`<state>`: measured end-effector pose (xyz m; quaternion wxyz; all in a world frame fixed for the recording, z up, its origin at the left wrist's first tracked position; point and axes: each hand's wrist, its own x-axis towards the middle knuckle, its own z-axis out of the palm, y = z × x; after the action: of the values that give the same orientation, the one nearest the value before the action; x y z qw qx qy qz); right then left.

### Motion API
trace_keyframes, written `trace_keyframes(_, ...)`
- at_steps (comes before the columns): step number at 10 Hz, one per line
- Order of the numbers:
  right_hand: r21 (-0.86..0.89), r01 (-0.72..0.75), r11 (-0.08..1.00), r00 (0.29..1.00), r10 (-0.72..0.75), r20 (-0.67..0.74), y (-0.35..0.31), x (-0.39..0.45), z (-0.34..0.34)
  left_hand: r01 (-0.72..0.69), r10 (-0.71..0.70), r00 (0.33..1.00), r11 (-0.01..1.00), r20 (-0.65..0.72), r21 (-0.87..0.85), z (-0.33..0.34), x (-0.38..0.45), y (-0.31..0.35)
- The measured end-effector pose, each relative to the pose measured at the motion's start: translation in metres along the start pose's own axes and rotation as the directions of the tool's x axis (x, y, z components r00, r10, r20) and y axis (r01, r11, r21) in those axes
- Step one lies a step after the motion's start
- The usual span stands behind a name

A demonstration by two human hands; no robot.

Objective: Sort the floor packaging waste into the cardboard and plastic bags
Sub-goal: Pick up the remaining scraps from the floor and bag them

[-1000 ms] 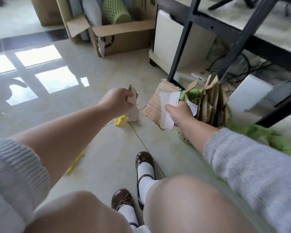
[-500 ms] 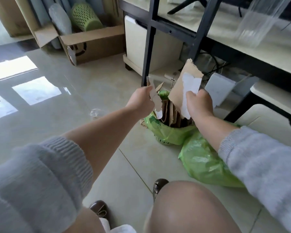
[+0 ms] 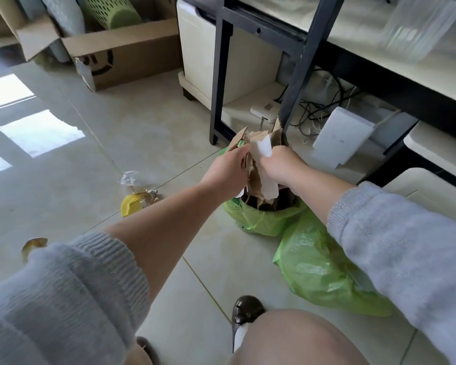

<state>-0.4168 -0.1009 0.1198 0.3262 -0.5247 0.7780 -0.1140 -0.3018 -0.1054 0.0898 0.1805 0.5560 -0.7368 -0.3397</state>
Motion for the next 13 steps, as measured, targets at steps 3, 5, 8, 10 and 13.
trace_keyframes(3,0.198,-0.02,0.98,0.997,0.004,0.082,-0.023,0.031,-0.009,0.097,-0.178,0.976,0.866,-0.122,-0.49,-0.01,0.022,-0.014)
trace_keyframes(5,0.036,-0.018,0.999,0.994,0.014,0.105,-0.032,0.045,0.004,0.153,-0.21,0.972,0.901,-0.101,-0.406,-0.007,0.026,-0.023)
trace_keyframes(8,-0.115,-0.021,0.993,0.983,0.042,0.18,-0.037,0.054,-0.024,0.086,-0.108,0.991,0.965,-0.077,-0.249,-0.001,0.037,-0.021)
trace_keyframes(10,-0.181,-0.02,0.983,0.975,0.059,0.213,-0.041,0.044,-0.05,0.066,-0.118,0.988,0.91,-0.103,-0.409,-0.001,0.045,-0.015)
trace_keyframes(13,-0.175,-0.04,0.984,0.983,0.07,0.169,-0.034,0.048,0.0,0.109,-0.104,0.993,0.987,0.049,-0.116,0.017,0.042,-0.024)
